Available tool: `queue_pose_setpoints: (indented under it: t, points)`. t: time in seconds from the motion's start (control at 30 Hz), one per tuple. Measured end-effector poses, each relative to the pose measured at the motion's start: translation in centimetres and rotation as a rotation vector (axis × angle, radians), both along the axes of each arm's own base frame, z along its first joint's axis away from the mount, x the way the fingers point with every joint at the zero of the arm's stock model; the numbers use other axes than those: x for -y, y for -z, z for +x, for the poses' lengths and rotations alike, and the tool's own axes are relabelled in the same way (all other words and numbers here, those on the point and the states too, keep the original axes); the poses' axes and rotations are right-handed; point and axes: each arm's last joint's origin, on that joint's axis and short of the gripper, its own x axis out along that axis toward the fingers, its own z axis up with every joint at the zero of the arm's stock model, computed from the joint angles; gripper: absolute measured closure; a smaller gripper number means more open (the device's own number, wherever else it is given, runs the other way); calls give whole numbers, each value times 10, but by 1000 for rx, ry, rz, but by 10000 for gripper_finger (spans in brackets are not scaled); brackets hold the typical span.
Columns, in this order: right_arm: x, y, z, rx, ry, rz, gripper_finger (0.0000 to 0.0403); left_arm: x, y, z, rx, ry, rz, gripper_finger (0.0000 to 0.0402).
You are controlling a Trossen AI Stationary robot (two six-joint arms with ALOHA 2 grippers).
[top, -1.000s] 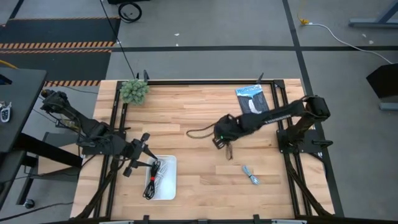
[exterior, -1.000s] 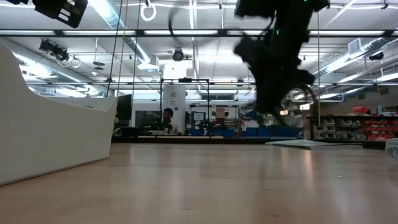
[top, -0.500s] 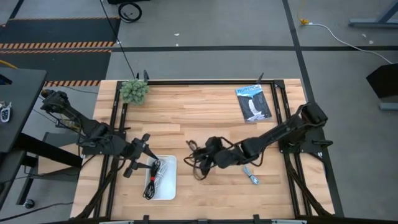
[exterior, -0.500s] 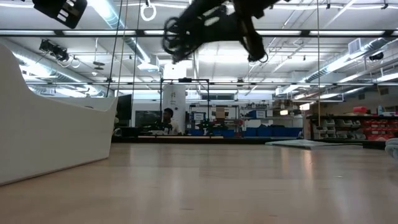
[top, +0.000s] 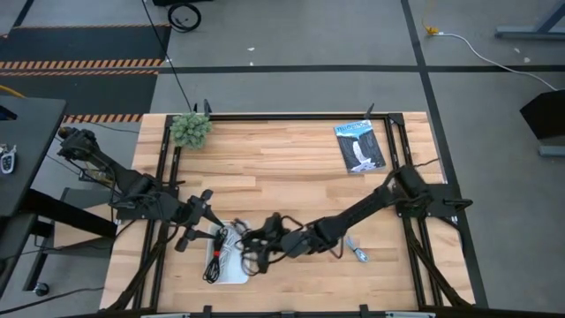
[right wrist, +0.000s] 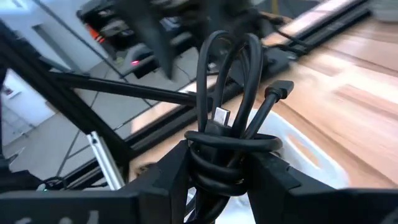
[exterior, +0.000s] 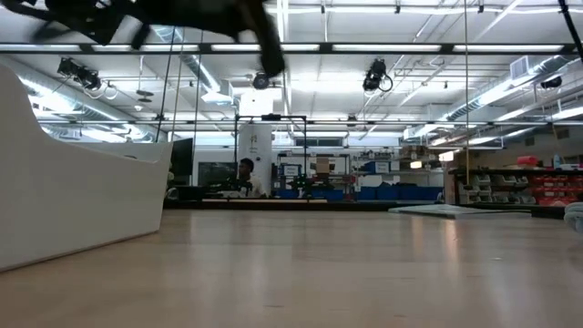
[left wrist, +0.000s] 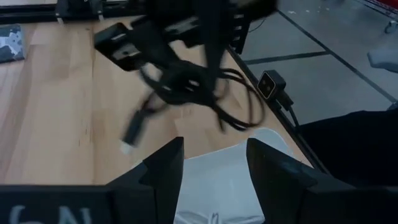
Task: Pick and place USB-C Cables
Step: Put the black charger cable into the white bin, then put the gray charger cable into the white bin
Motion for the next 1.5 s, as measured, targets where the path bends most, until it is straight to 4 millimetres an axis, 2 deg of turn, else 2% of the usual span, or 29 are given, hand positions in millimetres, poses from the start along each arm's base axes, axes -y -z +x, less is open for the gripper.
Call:
queue_pose_setpoints:
  t: [0.07, 0.23, 0.43, 0.63, 0.77, 0.97, 1.07, 1.23, 1.37, 1.5]
  points:
    - [-7, -3, 14, 12, -11, -11, 267, -1, -2, -3, -20, 27, -2, 219]
    - [-19, -4, 39, 2, 11, -33, 267, -1, -21, -18, 18, 106, -45, 219]
    - [-28, 16, 59, -21, 22, -128, 267, -5, -30, -36, 85, 143, -61, 219]
    - [-29, 43, 65, -56, 99, -164, 266, -7, -35, -47, 106, 179, -106, 219]
    - [-31, 50, 65, -61, 87, -100, 264, -6, -37, -50, 122, 200, -121, 219]
    - [-34, 59, 56, -202, 87, -60, 225, -5, -38, -51, 130, 206, -127, 219]
    - [-33, 49, 48, -258, 93, -23, 201, -5, -38, -51, 129, 203, -130, 219]
    - [-29, 21, 39, -288, 88, -20, 172, -5, -38, -51, 132, 204, -127, 219]
    - [-23, -10, 27, -320, 91, -31, 168, -5, -38, -51, 132, 203, -127, 219]
    - [-15, -30, 2, -469, 126, -4, 169, -5, -38, -51, 129, 203, -125, 219]
